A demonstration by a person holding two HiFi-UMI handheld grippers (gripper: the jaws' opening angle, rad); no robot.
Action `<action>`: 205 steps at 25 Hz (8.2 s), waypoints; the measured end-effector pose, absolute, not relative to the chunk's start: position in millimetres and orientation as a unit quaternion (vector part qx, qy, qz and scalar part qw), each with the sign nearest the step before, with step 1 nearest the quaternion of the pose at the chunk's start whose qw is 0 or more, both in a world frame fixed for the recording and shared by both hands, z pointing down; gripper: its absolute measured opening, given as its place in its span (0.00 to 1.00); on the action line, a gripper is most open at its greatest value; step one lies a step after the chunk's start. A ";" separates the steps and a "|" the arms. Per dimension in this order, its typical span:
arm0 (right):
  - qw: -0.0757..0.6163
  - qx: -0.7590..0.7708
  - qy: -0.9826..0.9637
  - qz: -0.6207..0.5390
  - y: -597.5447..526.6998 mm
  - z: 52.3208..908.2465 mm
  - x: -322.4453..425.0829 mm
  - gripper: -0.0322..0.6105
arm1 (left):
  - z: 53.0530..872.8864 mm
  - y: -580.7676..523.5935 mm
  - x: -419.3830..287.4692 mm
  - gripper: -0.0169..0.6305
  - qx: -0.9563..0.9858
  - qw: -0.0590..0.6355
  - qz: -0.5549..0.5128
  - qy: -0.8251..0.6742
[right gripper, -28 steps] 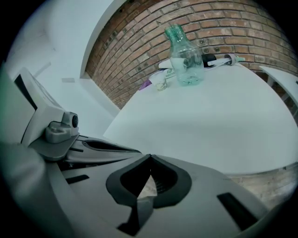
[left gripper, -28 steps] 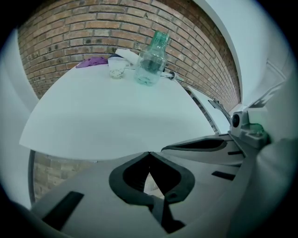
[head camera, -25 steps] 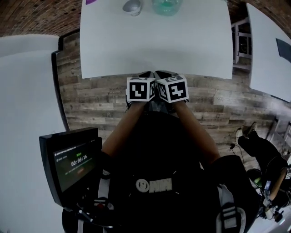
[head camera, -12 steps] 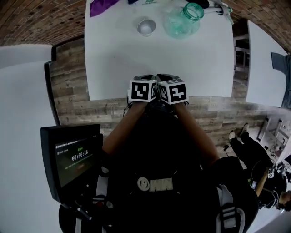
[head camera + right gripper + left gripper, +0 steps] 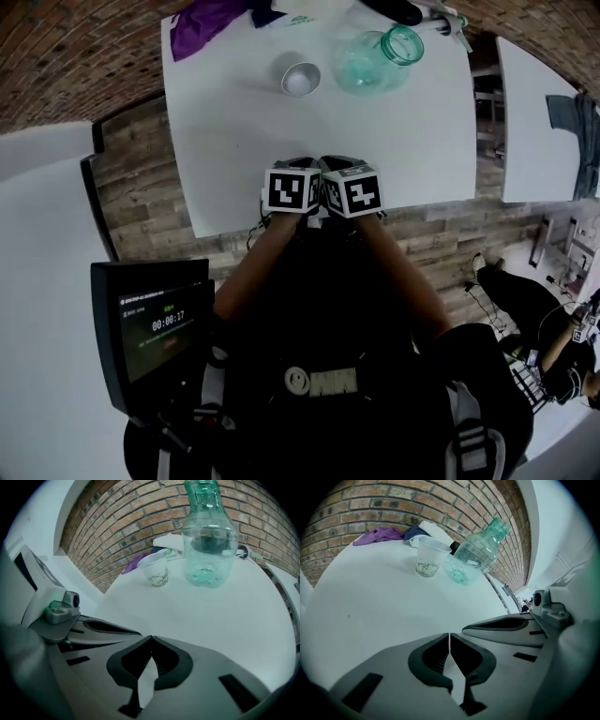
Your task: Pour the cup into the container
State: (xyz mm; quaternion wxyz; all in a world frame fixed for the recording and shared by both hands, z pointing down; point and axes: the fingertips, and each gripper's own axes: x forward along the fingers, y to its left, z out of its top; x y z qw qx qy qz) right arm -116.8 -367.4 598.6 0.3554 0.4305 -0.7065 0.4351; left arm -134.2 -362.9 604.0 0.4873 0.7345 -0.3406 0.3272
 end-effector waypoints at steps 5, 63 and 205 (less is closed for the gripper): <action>0.360 0.440 -0.705 0.424 -376.3 595.6 -107.9 0.06 | 604.8 -371.2 -129.9 0.04 0.741 0.472 0.337 -0.337; 0.370 0.413 -0.727 0.404 -411.0 602.4 -92.0 0.06 | 594.1 -540.5 -123.2 0.51 0.849 0.119 0.270 -0.437; 0.253 0.355 -0.847 0.305 -407.6 561.6 18.6 0.06 | 399.7 -599.4 -68.4 0.48 0.680 -0.261 0.541 -0.420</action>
